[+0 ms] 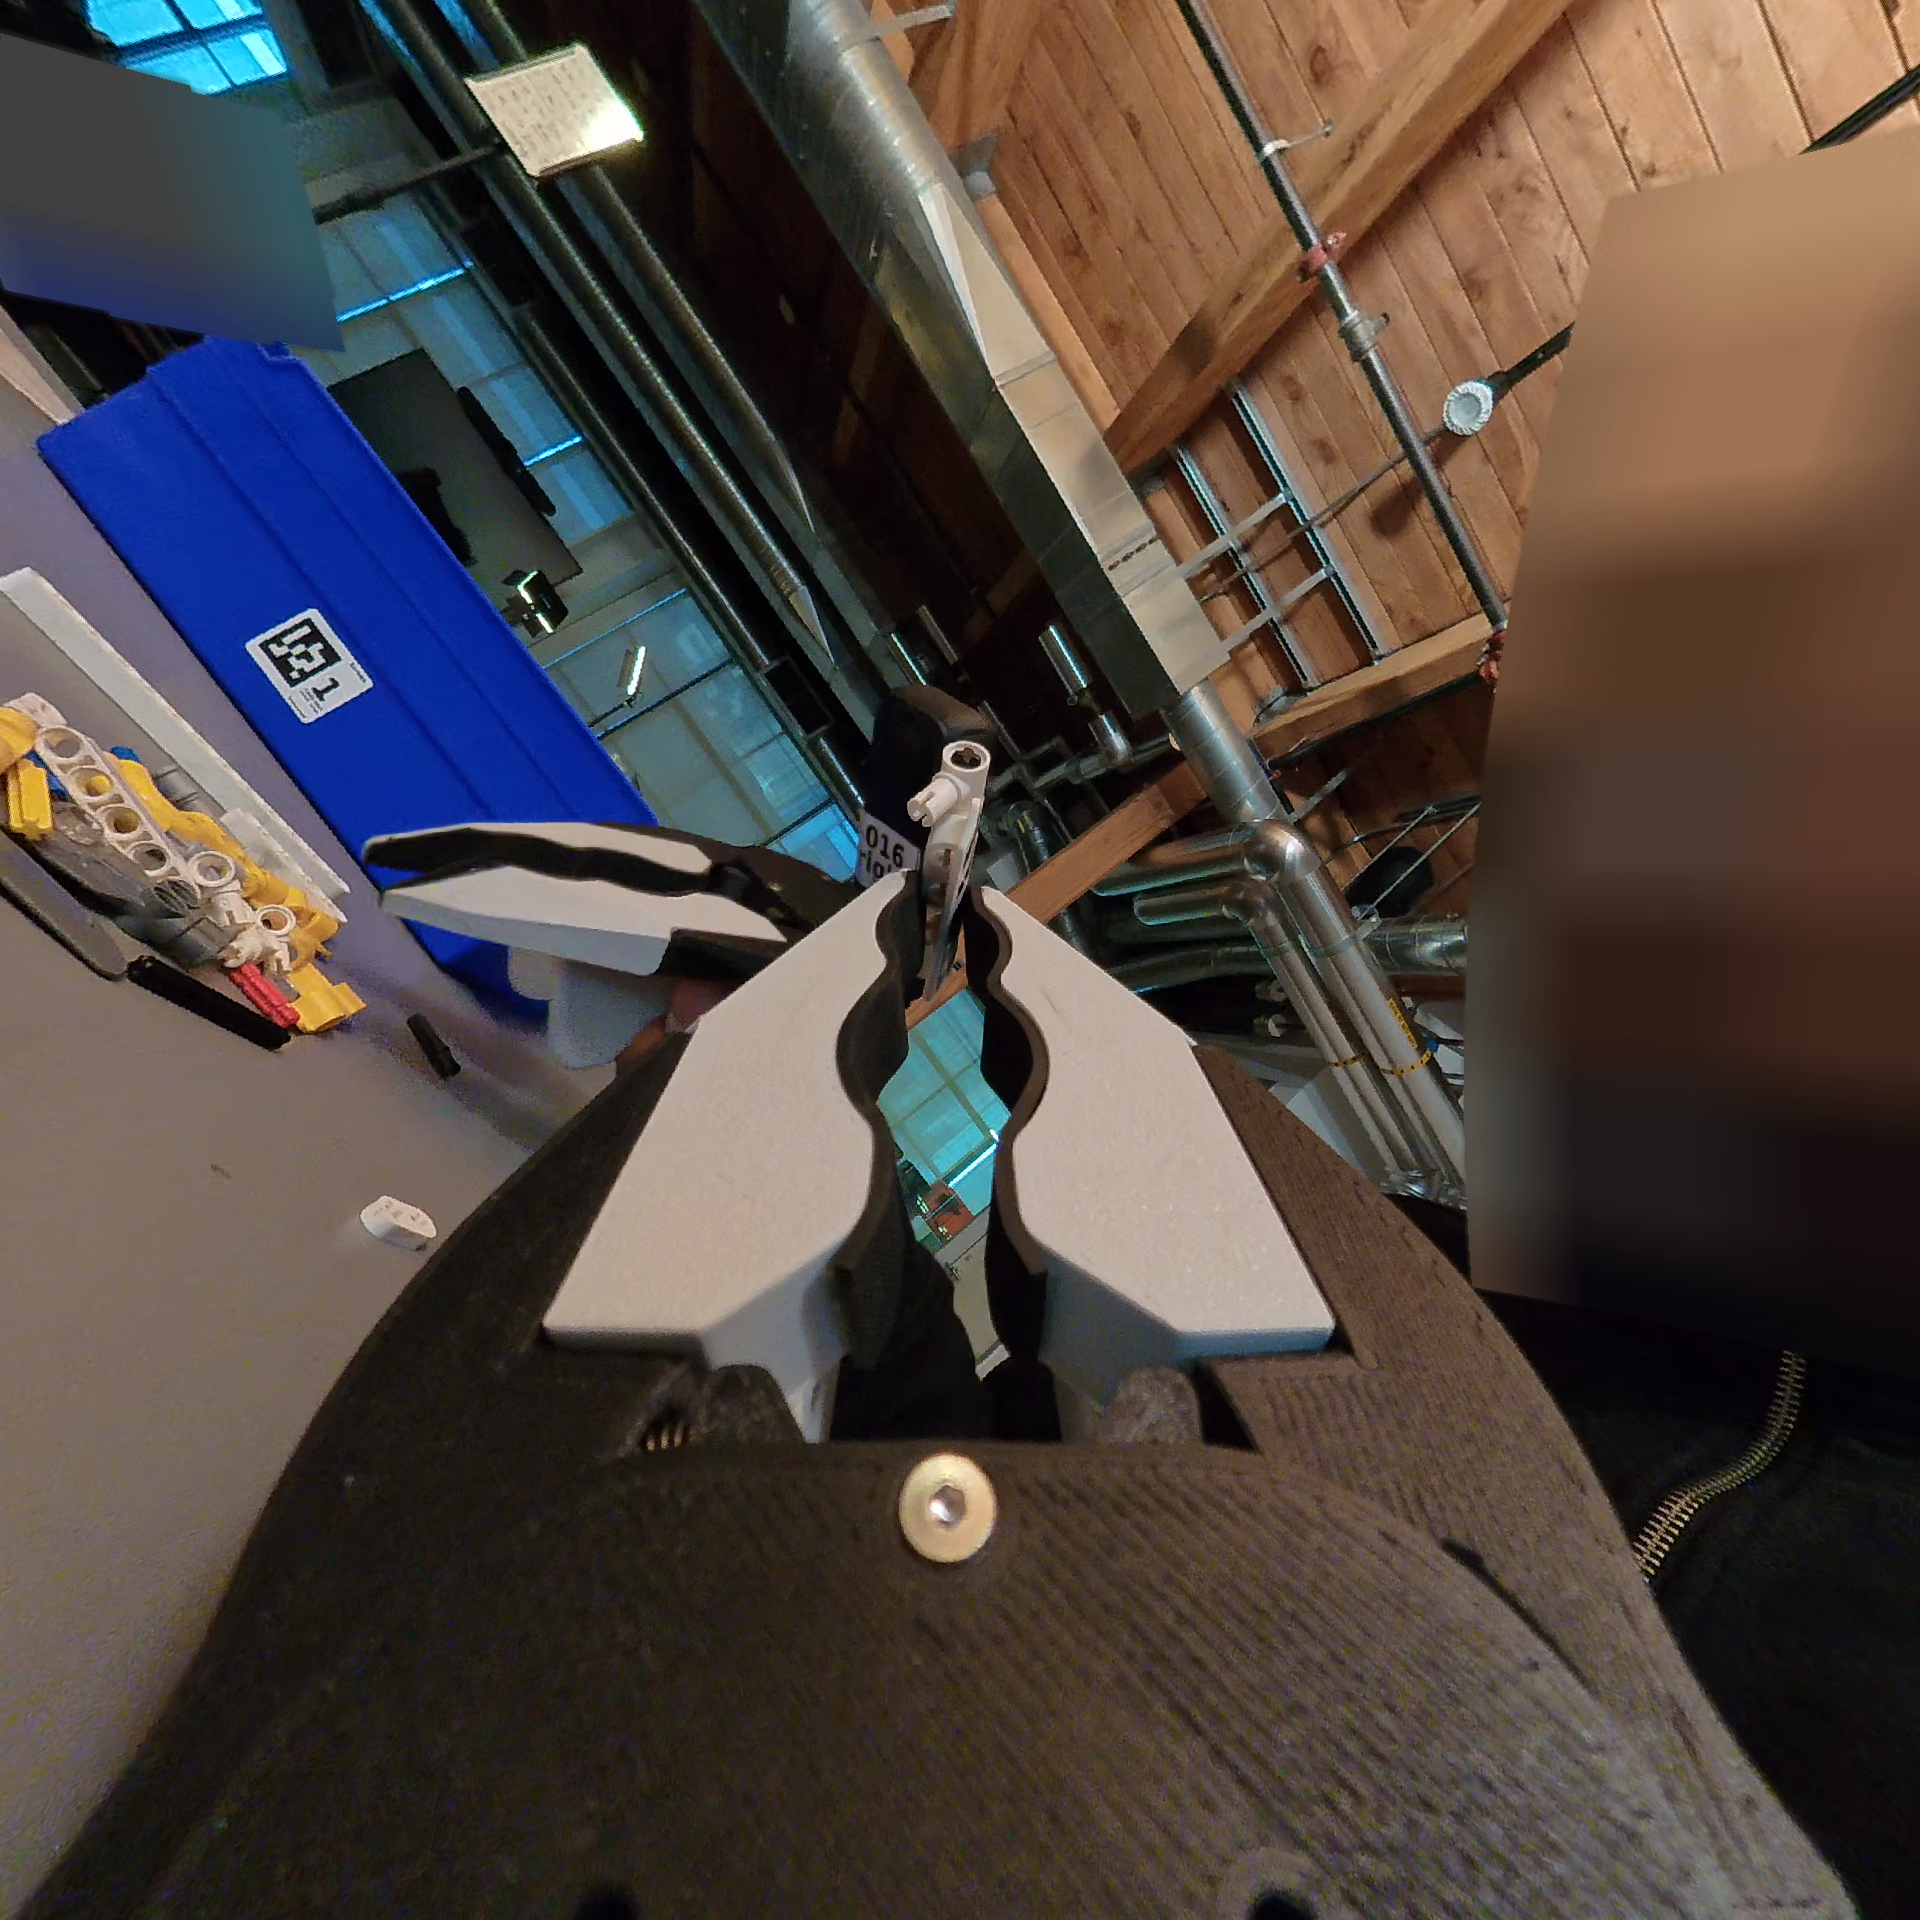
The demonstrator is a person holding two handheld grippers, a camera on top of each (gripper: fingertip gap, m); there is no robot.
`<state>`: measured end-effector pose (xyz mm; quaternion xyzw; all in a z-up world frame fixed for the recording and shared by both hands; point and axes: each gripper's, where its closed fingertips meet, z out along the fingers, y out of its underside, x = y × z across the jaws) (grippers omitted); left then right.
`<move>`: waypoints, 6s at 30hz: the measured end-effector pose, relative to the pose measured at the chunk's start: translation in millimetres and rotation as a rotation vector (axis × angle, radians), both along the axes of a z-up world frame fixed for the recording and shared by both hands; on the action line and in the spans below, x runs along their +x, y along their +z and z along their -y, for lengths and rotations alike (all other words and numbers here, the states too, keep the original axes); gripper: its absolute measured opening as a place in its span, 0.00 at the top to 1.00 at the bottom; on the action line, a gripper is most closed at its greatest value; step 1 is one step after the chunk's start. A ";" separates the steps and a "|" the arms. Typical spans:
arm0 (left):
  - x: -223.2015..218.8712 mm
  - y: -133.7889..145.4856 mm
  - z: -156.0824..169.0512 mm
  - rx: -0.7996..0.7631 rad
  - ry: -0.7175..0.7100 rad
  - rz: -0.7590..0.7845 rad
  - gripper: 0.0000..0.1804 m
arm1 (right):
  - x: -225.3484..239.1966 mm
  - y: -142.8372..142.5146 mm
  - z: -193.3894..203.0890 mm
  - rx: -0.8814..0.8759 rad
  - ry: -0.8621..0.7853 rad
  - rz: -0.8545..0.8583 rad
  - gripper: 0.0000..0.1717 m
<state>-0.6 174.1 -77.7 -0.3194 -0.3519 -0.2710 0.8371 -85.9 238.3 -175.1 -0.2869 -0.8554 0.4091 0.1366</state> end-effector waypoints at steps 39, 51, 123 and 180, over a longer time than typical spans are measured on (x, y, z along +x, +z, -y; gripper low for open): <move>0.1 -0.1 -0.1 0.000 -0.001 0.001 0.98 | -49.7 -0.6 7.7 0.040 -0.104 -0.009 0.97; 0.4 0.0 -0.1 0.000 -0.002 -0.001 0.99 | -80.9 -16.4 -14.6 0.341 -0.193 -0.152 0.92; 0.4 0.0 -0.4 0.000 -0.006 0.000 0.98 | -20.7 -14.2 14.7 0.035 0.030 0.004 0.94; 0.8 0.2 -0.7 0.000 -0.008 0.000 0.98 | 85.8 108.7 57.3 -0.581 0.598 0.049 0.89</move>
